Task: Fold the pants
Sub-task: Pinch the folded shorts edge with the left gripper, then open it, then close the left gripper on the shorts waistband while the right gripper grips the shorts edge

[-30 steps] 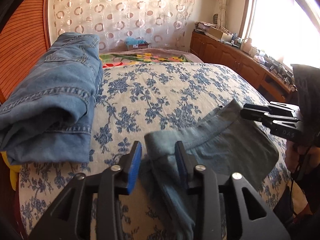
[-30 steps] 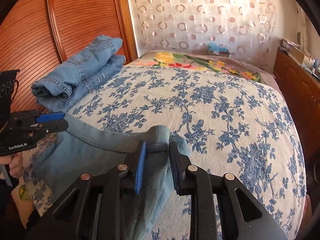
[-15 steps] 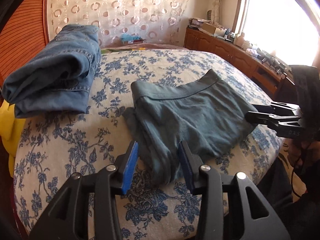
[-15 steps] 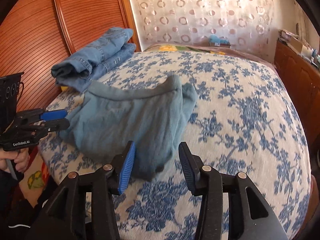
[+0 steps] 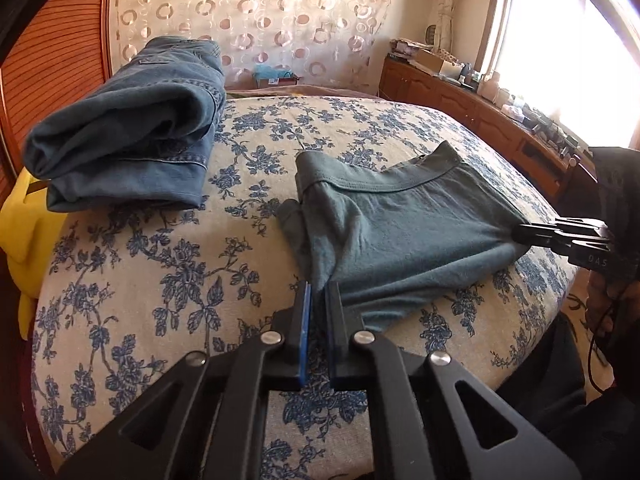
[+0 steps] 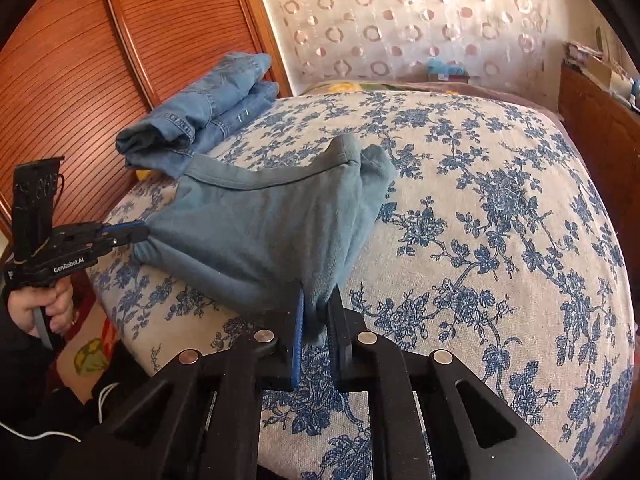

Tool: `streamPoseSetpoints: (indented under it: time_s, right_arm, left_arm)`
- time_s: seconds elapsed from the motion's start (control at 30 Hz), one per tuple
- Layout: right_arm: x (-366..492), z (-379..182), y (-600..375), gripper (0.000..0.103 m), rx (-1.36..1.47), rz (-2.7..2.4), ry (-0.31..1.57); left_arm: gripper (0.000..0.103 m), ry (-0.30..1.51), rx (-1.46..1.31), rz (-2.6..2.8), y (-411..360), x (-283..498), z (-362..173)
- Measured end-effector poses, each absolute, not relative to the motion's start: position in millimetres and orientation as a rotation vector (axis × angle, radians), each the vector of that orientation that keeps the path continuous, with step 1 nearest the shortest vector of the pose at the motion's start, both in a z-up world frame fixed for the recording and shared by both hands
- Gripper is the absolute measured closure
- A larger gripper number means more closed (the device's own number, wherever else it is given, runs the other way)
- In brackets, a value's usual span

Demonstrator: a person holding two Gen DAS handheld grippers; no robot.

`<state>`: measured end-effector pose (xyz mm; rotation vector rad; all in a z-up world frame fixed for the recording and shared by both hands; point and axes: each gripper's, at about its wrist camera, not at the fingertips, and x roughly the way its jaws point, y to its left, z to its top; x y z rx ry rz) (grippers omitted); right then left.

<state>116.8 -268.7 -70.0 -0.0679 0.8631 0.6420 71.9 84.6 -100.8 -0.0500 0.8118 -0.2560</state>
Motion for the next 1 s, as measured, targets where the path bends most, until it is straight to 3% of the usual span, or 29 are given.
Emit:
streamPoseSetpoints:
  time_s: [0.13, 0.27, 0.43, 0.57, 0.7, 1.0]
  right_arm:
    - [116, -64, -269, 0.088, -0.084, 0.628, 0.846]
    - [119, -54, -273, 0.069, -0.1, 0.578, 0.804]
    - [139, -52, -271, 0.057, -0.092, 0.566, 0.803]
    - [160, -55, -265, 0.054, -0.08, 0.566, 0.812]
    - [180, -64, -256, 0.053, -0.08, 0.565, 0.844]
    - [202, -70, -245, 0.053, -0.091, 0.566, 0.872]
  left_arm:
    - [0.095, 0.794, -0.035, -0.247, 82, 69, -90]
    - [0.073, 0.768, -0.019, -0.248, 81, 72, -79]
    - [0.063, 0.769, -0.007, -0.251, 76, 88, -76]
    - [0.057, 0.799, -0.003, -0.252, 72, 107, -84]
    - [0.04, 0.805, 0.001, -0.237, 71, 121, -91]
    - [0.039, 0.828, -0.002, -0.23, 72, 141, -97]
